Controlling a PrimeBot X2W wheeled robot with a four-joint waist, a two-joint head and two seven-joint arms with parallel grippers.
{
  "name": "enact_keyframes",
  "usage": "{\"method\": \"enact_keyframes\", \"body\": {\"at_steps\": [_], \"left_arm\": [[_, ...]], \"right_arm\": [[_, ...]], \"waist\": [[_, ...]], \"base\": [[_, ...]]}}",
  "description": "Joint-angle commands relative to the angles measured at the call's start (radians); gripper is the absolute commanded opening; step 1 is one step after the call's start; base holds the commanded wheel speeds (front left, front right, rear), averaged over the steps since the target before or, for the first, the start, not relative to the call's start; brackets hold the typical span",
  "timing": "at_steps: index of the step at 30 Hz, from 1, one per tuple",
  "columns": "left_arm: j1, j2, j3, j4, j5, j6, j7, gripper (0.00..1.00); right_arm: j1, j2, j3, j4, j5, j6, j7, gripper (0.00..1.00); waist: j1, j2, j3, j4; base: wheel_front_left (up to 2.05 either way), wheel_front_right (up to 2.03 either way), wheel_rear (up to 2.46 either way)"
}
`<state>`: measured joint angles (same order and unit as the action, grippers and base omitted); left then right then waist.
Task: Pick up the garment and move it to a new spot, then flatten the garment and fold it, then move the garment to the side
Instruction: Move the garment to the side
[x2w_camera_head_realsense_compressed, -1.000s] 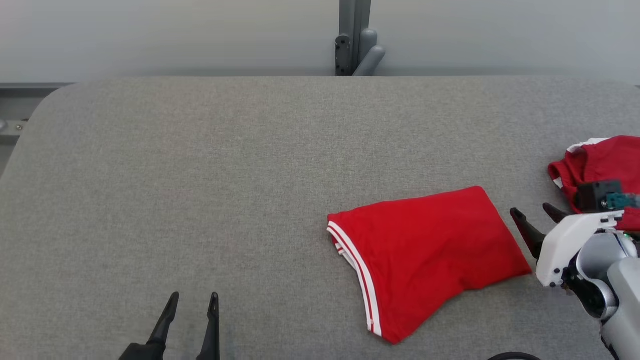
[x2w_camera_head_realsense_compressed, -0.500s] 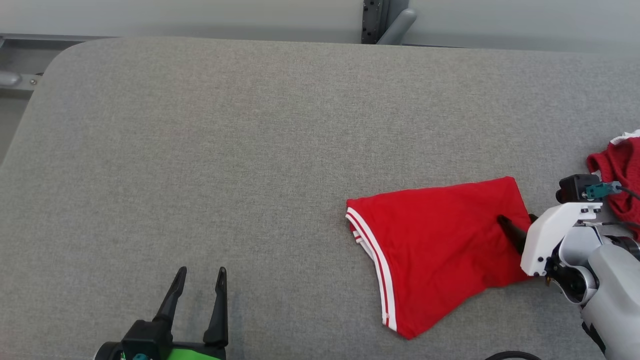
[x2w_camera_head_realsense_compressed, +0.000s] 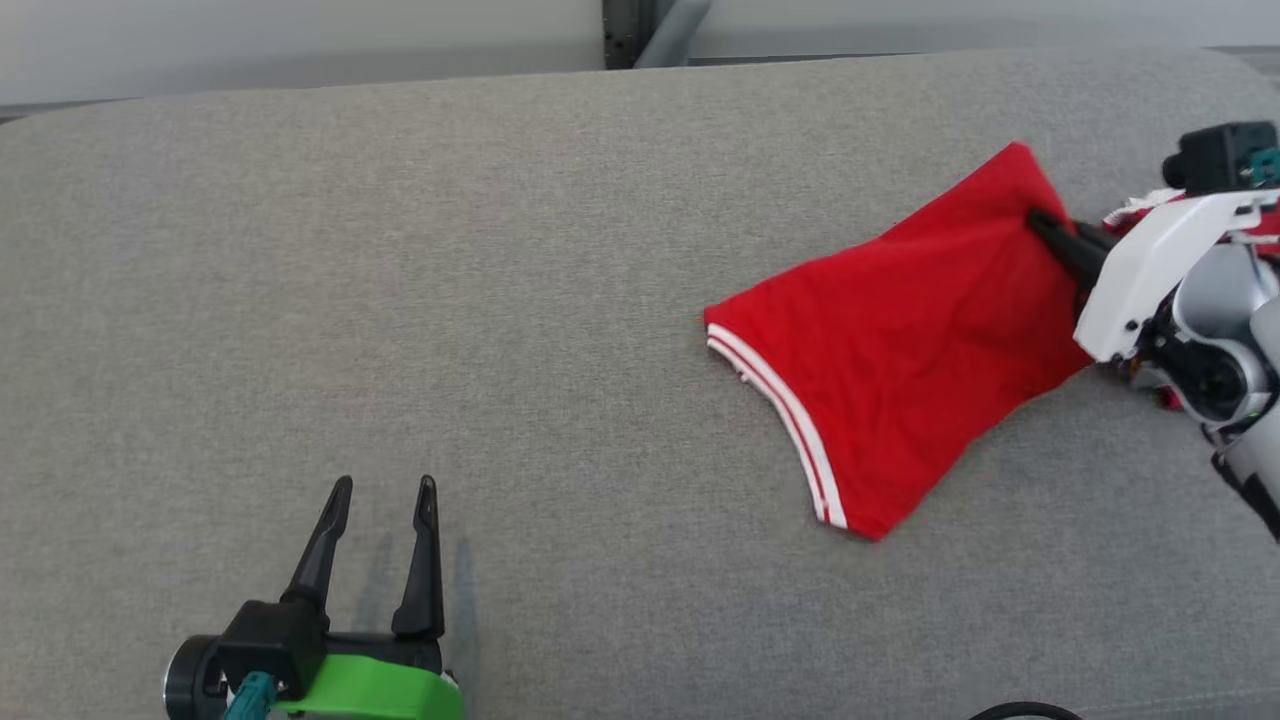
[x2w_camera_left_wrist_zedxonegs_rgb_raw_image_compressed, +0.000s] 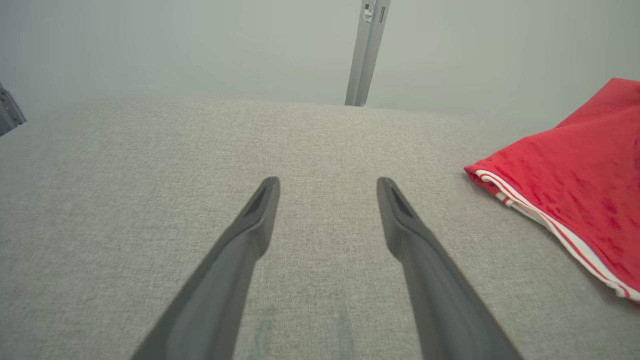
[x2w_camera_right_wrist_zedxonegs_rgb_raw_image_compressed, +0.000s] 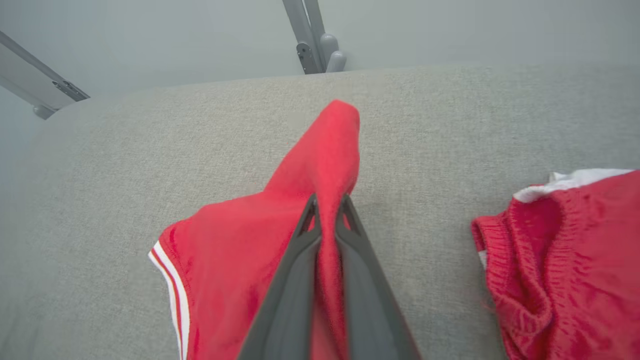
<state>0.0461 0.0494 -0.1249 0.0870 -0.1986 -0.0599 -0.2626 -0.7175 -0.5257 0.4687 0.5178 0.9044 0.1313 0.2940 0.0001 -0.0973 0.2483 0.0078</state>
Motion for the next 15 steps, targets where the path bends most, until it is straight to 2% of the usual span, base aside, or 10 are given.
{"method": "enact_keyframes", "body": {"at_steps": [1,8,15], "left_arm": [[-0.017,0.002,0.005,-0.003,0.006,0.002,-0.002,1.00],[-0.036,0.003,0.008,-0.007,0.013,0.000,-0.002,1.00],[-0.026,0.003,0.013,-0.001,0.024,-0.010,-0.002,1.00]], "right_arm": [[-0.019,-0.015,-0.003,-0.001,0.004,-0.001,0.006,0.00],[-0.086,-0.086,-0.035,-0.025,0.030,-0.001,0.010,0.00],[-0.093,-0.115,-0.078,-0.044,0.031,-0.001,-0.011,0.00]], "waist": [[-0.0001,-0.0002,0.035,-0.072],[-0.0001,-0.0002,0.052,-0.151],[-0.0001,-0.0002,0.047,-0.177]], "base": [[0.00,0.00,0.00],[0.00,0.00,0.00],[0.00,0.00,0.00]]}}
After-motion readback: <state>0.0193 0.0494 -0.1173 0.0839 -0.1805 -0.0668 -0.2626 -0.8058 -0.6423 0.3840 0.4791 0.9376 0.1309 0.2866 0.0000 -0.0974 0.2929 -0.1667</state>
